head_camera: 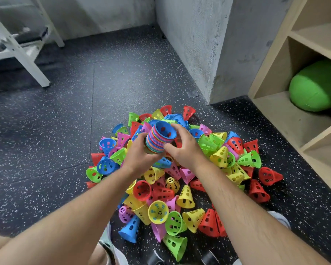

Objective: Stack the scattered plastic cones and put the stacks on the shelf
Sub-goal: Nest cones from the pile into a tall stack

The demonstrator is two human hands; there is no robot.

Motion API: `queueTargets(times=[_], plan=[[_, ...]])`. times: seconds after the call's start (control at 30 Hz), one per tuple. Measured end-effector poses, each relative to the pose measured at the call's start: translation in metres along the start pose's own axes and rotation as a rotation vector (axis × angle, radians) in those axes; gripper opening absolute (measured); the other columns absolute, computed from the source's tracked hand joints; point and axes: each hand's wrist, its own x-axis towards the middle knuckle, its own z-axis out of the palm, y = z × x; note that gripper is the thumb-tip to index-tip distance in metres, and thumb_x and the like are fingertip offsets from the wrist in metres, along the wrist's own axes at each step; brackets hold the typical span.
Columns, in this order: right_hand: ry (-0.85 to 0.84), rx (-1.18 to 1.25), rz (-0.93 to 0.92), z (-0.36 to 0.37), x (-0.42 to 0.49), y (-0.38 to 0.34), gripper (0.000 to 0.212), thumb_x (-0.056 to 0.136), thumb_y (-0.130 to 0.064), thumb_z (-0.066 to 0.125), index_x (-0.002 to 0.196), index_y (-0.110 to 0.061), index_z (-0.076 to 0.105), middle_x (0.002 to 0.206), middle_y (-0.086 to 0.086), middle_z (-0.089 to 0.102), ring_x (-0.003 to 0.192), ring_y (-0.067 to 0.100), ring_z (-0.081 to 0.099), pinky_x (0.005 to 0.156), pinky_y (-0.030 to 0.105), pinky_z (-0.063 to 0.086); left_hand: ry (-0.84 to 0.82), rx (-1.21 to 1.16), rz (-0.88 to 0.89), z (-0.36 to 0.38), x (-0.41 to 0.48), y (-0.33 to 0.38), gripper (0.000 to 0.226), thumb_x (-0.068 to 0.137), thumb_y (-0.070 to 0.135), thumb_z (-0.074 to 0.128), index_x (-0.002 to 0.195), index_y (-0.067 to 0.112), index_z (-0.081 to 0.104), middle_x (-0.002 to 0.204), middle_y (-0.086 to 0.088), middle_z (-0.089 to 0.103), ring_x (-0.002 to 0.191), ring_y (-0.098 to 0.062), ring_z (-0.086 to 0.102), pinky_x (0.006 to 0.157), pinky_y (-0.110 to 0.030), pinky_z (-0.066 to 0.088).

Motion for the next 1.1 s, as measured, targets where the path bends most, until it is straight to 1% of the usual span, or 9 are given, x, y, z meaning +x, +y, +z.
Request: queueTargets(times=[0.2, 0.3, 0.4, 0.57, 0.67, 0.73, 0.83, 0.97, 1.1], plan=[[0.017, 0.058, -0.096, 0.028, 0.039, -0.045, 0.067, 0.081, -0.027, 0.075, 0.143, -0.02, 0.049, 0.138, -0.006, 0.056, 0.125, 0.005, 0.05, 0.102, 0.012, 0.037, -0.116, 0.313, 0.062, -0.102, 0.049, 0.033, 0.055, 0.069, 0.035, 0.095, 0.109, 0.027, 0.058, 0.093, 0.013, 0.066, 0.08, 0.007, 0.063, 0.068, -0.012, 0.047], [-0.053, 0.114, -0.146, 0.054, 0.054, -0.072, 0.062, 0.079, -0.024, 0.075, 0.137, -0.021, 0.053, 0.126, -0.005, 0.063, 0.117, 0.009, 0.057, 0.102, 0.027, 0.046, -0.17, 0.473, 0.009, -0.161, 0.058, 0.04, 0.062, 0.068, 0.04, 0.094, 0.118, 0.024, 0.059, 0.099, 0.008, 0.067, 0.089, -0.013, 0.066, 0.081, -0.033, 0.055], [-0.16, 0.086, -0.172, 0.086, 0.067, -0.09, 0.064, 0.078, -0.027, 0.073, 0.138, -0.021, 0.052, 0.129, -0.002, 0.062, 0.12, 0.014, 0.057, 0.104, 0.04, 0.046, -0.198, 0.53, -0.061, -0.205, 0.051, 0.027, 0.056, 0.068, 0.043, 0.092, 0.111, 0.026, 0.059, 0.097, 0.008, 0.067, 0.085, -0.011, 0.065, 0.076, -0.031, 0.055], [-0.343, 0.024, -0.193, 0.141, 0.082, -0.097, 0.056, 0.081, -0.022, 0.07, 0.135, -0.021, 0.055, 0.127, -0.003, 0.063, 0.117, 0.011, 0.058, 0.104, 0.038, 0.046, -0.131, 0.344, -0.166, -0.228, 0.026, -0.037, 0.058, 0.057, 0.053, 0.088, 0.101, 0.028, 0.059, 0.09, 0.012, 0.069, 0.067, 0.009, 0.058, 0.059, -0.011, 0.046], [-0.487, -0.154, -0.217, 0.17, 0.088, -0.087, 0.067, 0.084, -0.022, 0.067, 0.146, -0.018, 0.044, 0.142, 0.003, 0.054, 0.121, 0.008, 0.053, 0.105, 0.022, 0.04, -0.052, 0.236, -0.224, -0.219, 0.009, -0.092, 0.054, 0.068, 0.036, 0.095, 0.106, 0.028, 0.057, 0.094, 0.012, 0.07, 0.072, 0.009, 0.06, 0.064, -0.013, 0.048], [-0.604, -0.333, -0.274, 0.187, 0.093, -0.076, 0.075, 0.086, -0.027, 0.064, 0.153, -0.015, 0.033, 0.15, 0.006, 0.047, 0.127, 0.011, 0.049, 0.102, 0.014, 0.031, 0.011, 0.158, -0.254, -0.21, -0.006, -0.125, 0.059, 0.067, 0.038, 0.096, 0.11, 0.027, 0.057, 0.099, 0.013, 0.07, 0.08, 0.007, 0.063, 0.071, -0.019, 0.052], [-0.68, -0.562, -0.361, 0.215, 0.105, -0.058, 0.077, 0.092, -0.038, 0.06, 0.155, -0.011, 0.027, 0.157, 0.007, 0.038, 0.143, 0.02, 0.036, 0.114, 0.026, 0.026, 0.127, -0.002, -0.302, -0.201, -0.031, -0.167, 0.065, 0.057, 0.049, 0.092, 0.108, 0.034, 0.054, 0.098, 0.016, 0.073, 0.082, 0.01, 0.065, 0.07, -0.013, 0.051], [-0.671, -0.711, -0.552, 0.253, 0.127, -0.047, 0.047, 0.092, -0.038, 0.059, 0.13, -0.011, 0.053, 0.128, 0.01, 0.059, 0.122, 0.028, 0.051, 0.102, 0.038, 0.04, 0.257, -0.051, -0.346, -0.195, -0.054, -0.205, 0.063, 0.063, 0.041, 0.096, 0.111, 0.037, 0.055, 0.105, 0.029, 0.07, 0.087, 0.012, 0.066, 0.07, -0.008, 0.047], [-0.804, -0.798, -0.771, 0.29, 0.132, -0.041, 0.025, 0.085, -0.032, 0.058, 0.104, -0.017, 0.065, 0.11, 0.004, 0.062, 0.104, 0.028, 0.057, 0.089, 0.039, 0.044, 0.356, -0.051, -0.441, -0.188, -0.074, -0.236, 0.064, 0.066, 0.041, 0.092, 0.118, 0.037, 0.054, 0.107, 0.017, 0.07, 0.093, 0.004, 0.067, 0.079, -0.023, 0.053]])
